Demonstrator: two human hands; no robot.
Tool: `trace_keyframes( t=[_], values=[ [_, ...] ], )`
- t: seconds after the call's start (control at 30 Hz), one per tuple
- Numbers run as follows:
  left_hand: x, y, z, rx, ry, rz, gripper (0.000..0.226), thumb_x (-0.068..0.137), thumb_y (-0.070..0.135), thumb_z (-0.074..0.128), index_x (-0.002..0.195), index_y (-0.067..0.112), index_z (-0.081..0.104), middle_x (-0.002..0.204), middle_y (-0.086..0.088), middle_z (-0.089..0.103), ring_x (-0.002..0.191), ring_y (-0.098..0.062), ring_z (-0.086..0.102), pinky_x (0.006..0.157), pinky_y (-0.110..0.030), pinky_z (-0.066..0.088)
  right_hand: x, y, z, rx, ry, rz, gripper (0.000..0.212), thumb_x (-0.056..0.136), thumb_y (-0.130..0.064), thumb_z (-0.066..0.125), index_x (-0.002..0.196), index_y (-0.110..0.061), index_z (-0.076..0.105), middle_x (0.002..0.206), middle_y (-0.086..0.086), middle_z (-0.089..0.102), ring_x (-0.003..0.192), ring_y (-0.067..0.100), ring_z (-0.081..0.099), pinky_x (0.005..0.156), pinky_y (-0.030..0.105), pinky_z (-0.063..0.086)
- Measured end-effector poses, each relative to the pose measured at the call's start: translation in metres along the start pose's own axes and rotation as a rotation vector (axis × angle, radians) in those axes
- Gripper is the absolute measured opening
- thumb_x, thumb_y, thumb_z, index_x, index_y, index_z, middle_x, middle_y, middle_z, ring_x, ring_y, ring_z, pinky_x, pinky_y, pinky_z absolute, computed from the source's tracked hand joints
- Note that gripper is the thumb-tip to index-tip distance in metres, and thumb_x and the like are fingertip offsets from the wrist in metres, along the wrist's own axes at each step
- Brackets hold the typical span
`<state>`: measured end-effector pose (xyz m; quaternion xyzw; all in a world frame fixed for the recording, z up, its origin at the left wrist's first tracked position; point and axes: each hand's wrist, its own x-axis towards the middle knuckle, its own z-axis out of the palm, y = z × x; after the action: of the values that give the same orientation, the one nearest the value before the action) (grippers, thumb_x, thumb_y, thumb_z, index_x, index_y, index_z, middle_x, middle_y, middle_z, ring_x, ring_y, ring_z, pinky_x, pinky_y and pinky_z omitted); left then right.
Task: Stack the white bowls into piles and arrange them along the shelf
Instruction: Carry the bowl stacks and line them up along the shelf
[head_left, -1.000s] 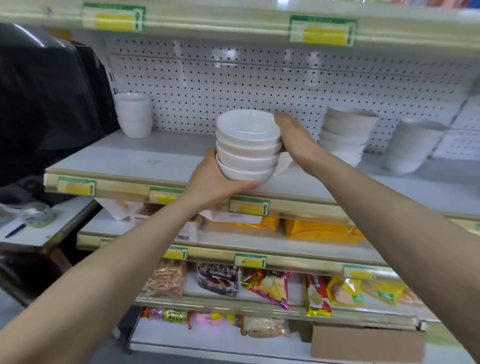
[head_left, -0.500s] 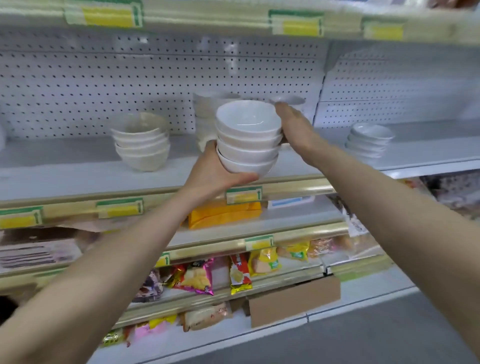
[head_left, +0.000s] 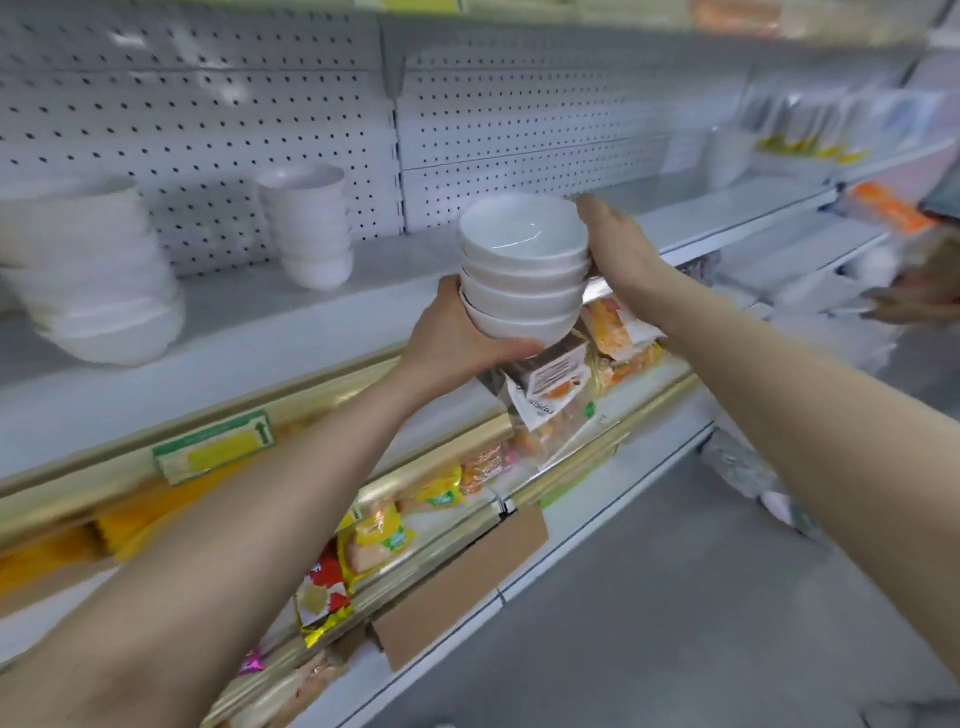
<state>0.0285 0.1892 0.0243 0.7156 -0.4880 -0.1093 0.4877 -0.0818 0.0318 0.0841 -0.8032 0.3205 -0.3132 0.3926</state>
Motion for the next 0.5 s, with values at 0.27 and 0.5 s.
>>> trace_keyframes(
  t=[0.27,0.5],
  values=[
    [0.093,0.006,0.072,-0.050,-0.056,0.086,0.079,0.044,0.055,0.092,0.110,0.037,0.054,0.108,0.018,0.066,0.095,0.011,0.061,0.077,-0.021,0.052,0.058,0.051,-0.068,-0.037,0.136,0.061,0.046,0.077,-0.055,0.029,0.085,-0.021,0.059,0.092,0.004,0.060,0.091,0.029,0.055,0.084,0.042,0.043],
    [0.153,0.026,0.118,-0.060,-0.163,0.102,0.062,0.058,0.035,0.093,0.088,0.041,0.040,0.088,0.028,0.053,0.074,0.024,0.049,0.062,-0.005,0.042,0.109,0.090,-0.113,-0.020,0.234,0.102,0.055,0.074,-0.056,0.029,0.095,-0.019,0.063,0.092,0.004,0.060,0.088,0.024,0.053,0.079,0.039,0.041]
  ],
)
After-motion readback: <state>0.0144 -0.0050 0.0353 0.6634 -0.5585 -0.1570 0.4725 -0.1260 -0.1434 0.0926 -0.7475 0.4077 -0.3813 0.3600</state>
